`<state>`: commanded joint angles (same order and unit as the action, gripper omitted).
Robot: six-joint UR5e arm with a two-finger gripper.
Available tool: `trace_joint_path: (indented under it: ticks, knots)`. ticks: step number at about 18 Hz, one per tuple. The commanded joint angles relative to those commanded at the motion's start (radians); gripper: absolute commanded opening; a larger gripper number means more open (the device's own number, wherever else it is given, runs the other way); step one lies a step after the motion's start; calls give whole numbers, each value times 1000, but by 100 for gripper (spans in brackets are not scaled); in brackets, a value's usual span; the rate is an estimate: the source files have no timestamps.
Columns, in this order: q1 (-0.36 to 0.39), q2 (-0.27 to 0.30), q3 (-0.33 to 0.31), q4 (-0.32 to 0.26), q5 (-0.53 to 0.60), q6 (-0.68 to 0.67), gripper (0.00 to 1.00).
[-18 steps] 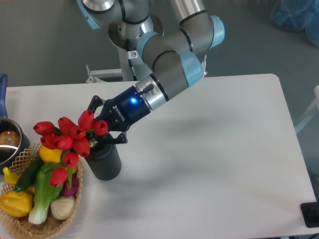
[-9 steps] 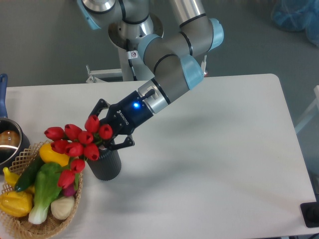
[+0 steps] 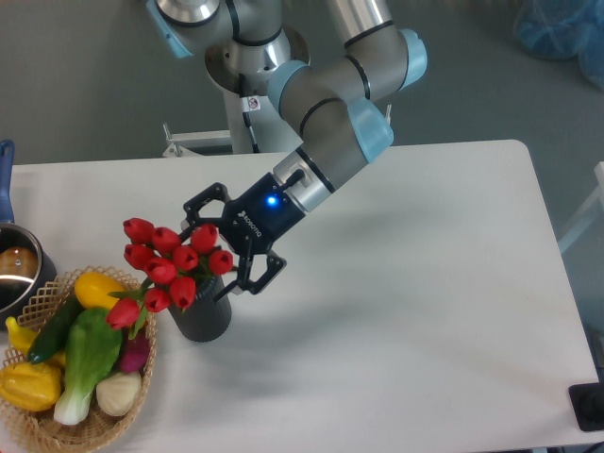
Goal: Insert the flowers into the vase
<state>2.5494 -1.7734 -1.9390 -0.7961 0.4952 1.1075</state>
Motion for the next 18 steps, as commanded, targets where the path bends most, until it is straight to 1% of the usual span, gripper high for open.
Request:
trace_joint_path:
  ticks: [5, 7, 10, 12, 15, 18]
  knots:
    - [17, 55, 2, -2, 170, 0, 100]
    - [23, 81, 6, -2, 273, 5, 100]
    - [34, 112, 20, 0, 435, 81, 100]
    - [40, 120, 35, 0, 511, 118, 100]
    - [57, 121, 66, -2, 621, 120, 100]
    - [80, 121, 72, -6, 713, 123, 100]
